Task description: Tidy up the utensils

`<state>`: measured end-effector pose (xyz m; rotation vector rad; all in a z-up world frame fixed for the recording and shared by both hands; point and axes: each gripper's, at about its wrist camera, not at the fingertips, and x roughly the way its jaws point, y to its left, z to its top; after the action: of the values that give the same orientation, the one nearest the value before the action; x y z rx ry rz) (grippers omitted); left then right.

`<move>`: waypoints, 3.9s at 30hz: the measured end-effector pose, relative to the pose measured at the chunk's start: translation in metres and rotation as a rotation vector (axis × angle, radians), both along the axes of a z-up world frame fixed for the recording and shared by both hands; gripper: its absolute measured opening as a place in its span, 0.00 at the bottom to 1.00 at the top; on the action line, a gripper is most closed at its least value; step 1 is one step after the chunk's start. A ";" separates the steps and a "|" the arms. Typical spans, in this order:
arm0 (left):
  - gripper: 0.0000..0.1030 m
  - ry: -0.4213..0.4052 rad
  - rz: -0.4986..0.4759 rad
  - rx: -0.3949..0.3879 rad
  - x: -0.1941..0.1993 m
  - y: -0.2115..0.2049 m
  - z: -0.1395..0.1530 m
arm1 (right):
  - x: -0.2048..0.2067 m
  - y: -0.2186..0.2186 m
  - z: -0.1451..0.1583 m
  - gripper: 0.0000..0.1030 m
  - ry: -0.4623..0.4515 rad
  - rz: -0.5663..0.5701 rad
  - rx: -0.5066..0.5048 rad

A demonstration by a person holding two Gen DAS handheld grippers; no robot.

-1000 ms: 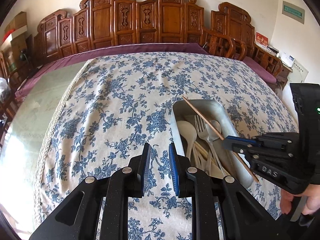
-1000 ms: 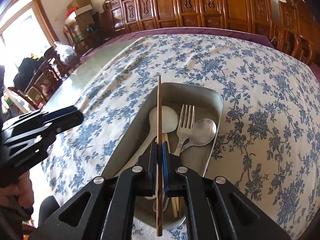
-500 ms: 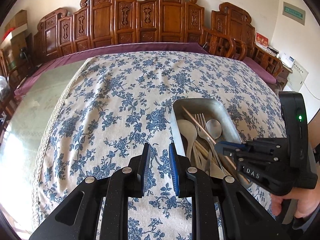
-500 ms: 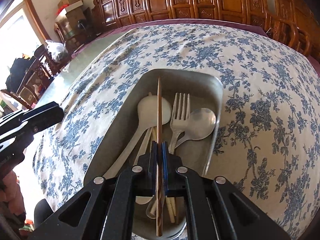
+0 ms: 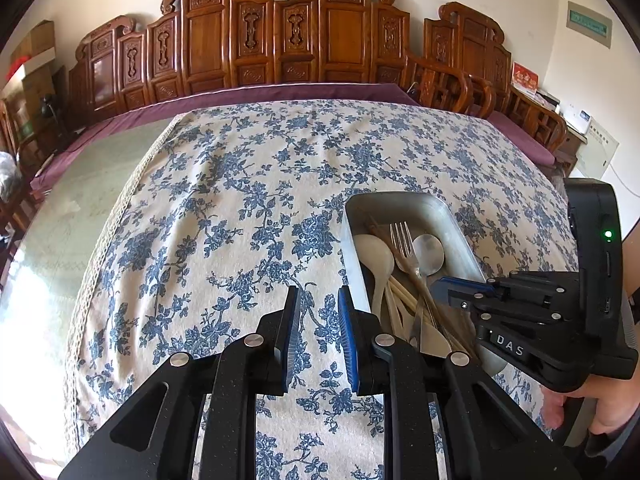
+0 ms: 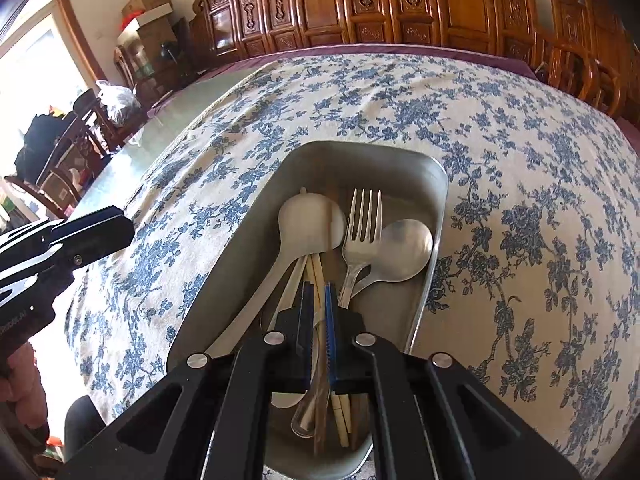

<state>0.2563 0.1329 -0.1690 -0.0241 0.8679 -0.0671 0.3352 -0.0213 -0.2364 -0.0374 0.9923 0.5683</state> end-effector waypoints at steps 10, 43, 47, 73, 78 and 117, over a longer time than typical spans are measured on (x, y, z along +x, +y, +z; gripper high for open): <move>0.18 -0.009 0.009 -0.003 -0.012 -0.011 0.005 | -0.028 -0.023 0.035 0.07 -0.112 0.022 0.008; 0.93 -0.167 0.023 0.015 -0.128 -0.101 0.092 | -0.173 -0.176 0.145 0.98 -0.359 -0.242 0.037; 0.93 -0.186 0.012 -0.005 -0.139 -0.107 0.103 | -0.183 -0.181 0.157 0.98 -0.389 -0.253 0.035; 0.93 -0.412 0.011 0.021 -0.198 -0.131 0.194 | -0.237 -0.187 0.240 0.98 -0.613 -0.267 0.076; 0.93 -0.451 0.025 0.022 -0.209 -0.131 0.207 | -0.249 -0.192 0.257 0.98 -0.654 -0.279 0.100; 0.93 -0.477 0.051 0.026 -0.215 -0.129 0.209 | -0.247 -0.194 0.255 0.98 -0.664 -0.308 0.092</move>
<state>0.0415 0.0037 0.0404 -0.0055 0.3906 -0.0126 0.0880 -0.2158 0.0190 0.0095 0.3137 0.2817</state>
